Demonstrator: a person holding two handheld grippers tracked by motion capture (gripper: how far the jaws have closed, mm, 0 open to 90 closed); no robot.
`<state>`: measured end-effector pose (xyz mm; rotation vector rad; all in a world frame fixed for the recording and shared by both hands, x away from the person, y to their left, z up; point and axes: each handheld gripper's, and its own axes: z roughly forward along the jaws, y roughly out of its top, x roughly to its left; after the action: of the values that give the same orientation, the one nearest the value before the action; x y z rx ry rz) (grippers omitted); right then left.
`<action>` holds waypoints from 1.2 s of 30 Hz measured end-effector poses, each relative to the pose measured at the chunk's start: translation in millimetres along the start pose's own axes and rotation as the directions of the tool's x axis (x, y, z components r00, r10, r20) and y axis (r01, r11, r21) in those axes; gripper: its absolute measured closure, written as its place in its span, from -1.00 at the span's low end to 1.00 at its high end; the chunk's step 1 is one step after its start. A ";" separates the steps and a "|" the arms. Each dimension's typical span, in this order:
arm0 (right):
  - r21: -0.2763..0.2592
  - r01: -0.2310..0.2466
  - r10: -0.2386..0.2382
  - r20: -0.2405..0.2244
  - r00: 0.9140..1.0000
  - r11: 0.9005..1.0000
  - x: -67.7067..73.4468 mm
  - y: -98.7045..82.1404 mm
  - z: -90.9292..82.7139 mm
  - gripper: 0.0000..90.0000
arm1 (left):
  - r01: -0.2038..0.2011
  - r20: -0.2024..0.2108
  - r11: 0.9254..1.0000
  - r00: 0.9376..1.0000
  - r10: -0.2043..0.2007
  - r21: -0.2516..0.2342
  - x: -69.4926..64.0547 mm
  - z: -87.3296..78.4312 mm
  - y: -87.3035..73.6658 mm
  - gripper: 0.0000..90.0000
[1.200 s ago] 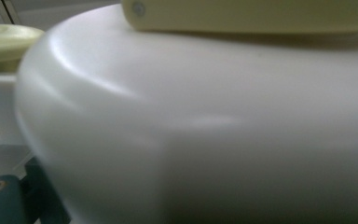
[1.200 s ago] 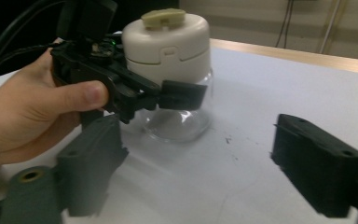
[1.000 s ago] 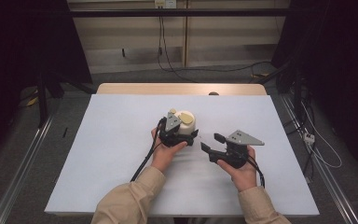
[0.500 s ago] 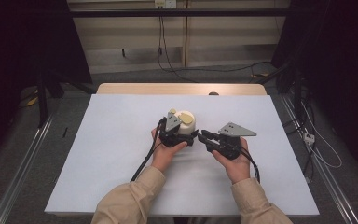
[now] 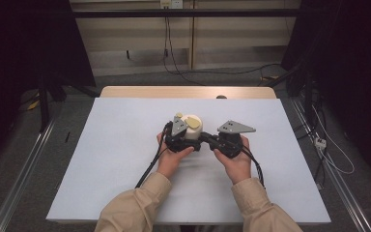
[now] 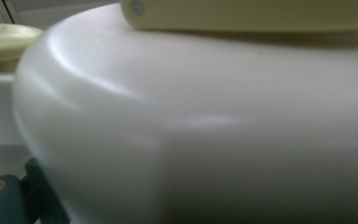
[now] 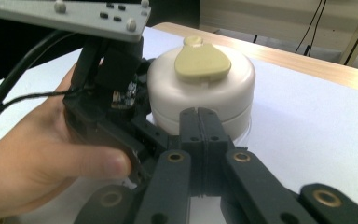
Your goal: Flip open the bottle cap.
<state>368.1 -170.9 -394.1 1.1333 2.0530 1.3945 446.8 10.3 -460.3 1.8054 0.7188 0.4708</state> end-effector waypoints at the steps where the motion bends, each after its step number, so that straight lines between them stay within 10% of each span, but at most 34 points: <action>1: 0.001 0.002 -0.002 0.003 1.000 1.000 0.1 1.4 0.7 1.00 | -0.001 0.000 1.000 1.000 0.001 0.001 0.1 -0.1 0.0 -0.89; 36: 0.026 0.016 -0.017 0.028 0.999 1.000 1.2 12.1 12.3 1.00 | -0.002 0.002 1.000 1.000 0.002 0.001 -0.2 0.1 0.0 -0.89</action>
<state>380.8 -160.9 -388.2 1.1372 2.0613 1.3402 446.7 10.1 -460.3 1.8077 0.7164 0.4699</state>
